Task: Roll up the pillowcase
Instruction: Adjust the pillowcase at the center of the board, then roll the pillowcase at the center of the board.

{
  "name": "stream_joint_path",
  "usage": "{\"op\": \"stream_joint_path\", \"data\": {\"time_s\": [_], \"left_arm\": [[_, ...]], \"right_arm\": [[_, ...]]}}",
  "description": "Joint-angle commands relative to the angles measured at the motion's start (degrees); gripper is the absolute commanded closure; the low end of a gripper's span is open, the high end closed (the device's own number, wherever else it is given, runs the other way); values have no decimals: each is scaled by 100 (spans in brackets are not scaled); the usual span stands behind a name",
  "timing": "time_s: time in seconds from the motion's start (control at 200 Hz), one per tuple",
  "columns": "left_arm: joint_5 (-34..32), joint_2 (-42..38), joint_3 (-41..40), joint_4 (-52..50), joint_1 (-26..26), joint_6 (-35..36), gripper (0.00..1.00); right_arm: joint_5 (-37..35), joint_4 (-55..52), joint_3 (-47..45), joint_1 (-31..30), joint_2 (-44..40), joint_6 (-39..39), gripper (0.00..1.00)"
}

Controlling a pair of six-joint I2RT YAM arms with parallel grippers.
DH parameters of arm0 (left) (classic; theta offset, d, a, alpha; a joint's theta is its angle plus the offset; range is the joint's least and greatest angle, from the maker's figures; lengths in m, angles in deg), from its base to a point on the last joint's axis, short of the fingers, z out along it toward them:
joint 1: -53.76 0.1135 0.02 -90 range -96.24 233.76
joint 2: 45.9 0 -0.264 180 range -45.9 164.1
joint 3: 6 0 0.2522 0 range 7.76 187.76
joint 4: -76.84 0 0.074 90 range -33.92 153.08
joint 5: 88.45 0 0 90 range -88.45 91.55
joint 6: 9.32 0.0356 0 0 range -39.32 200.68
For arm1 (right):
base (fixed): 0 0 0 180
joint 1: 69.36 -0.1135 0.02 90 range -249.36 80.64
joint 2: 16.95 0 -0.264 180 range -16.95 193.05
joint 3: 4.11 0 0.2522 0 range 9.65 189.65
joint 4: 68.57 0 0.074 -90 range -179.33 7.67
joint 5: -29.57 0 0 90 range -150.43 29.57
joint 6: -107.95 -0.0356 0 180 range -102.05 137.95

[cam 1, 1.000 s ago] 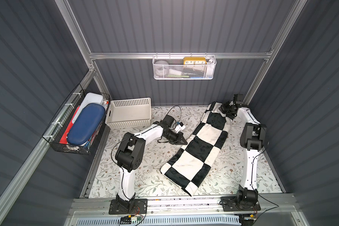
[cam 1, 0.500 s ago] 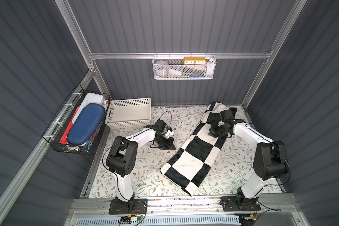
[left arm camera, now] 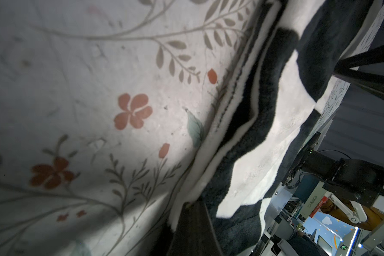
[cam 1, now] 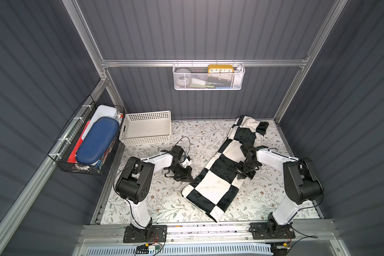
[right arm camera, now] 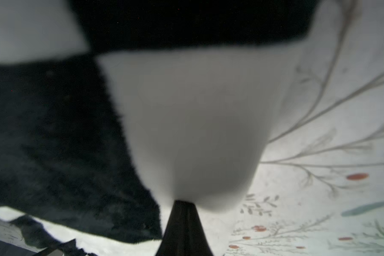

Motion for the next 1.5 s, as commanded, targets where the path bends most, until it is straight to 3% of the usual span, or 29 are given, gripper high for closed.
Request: {"op": "stream_joint_path", "data": {"time_s": [0.0, 0.395, 0.555, 0.66, 0.675, 0.71, 0.775, 0.945, 1.121, 1.281, 1.496], "left_arm": [[316, 162, -28, -1, -118, 173, 100], [1125, 575, 608, 43, -1051, 73, 100], [625, 526, 1152, -267, -1096, 75, 100], [280, 147, 1264, -417, -1086, 34, 100], [293, 93, 1253, -430, -1093, 30, 100], [329, -38, 1205, -473, -1091, 22, 89], [473, -283, 1031, -538, -1095, -10, 80], [1150, -778, 405, -565, -1104, 51, 44], [1580, -858, 46, -628, -1152, 176, 33], [2072, -736, -302, -456, -1420, 103, 30], [1611, -498, -326, -292, -1771, -139, 26]], "right_arm": [[-340, -366, 400, 344, 410, 259, 100], [-726, -1206, 2630, 995, 1584, 1224, 100], [-566, -1474, 3066, 1023, 1583, 1372, 100], [-620, -1628, 2748, 984, 863, 1383, 100], [-652, -1672, 2678, 969, 720, 1379, 96], [-778, -1805, 2486, 925, 369, 1331, 86], [-810, -1983, 1966, 823, -360, 1192, 81], [-442, -2404, 100, 225, -2093, 450, 64], [-122, -2680, -1179, 56, -3557, -85, 54], [-6, -2851, -1448, 33, -3714, -55, 50], [79, -2123, -1906, 110, -2971, 241, 44]]}}
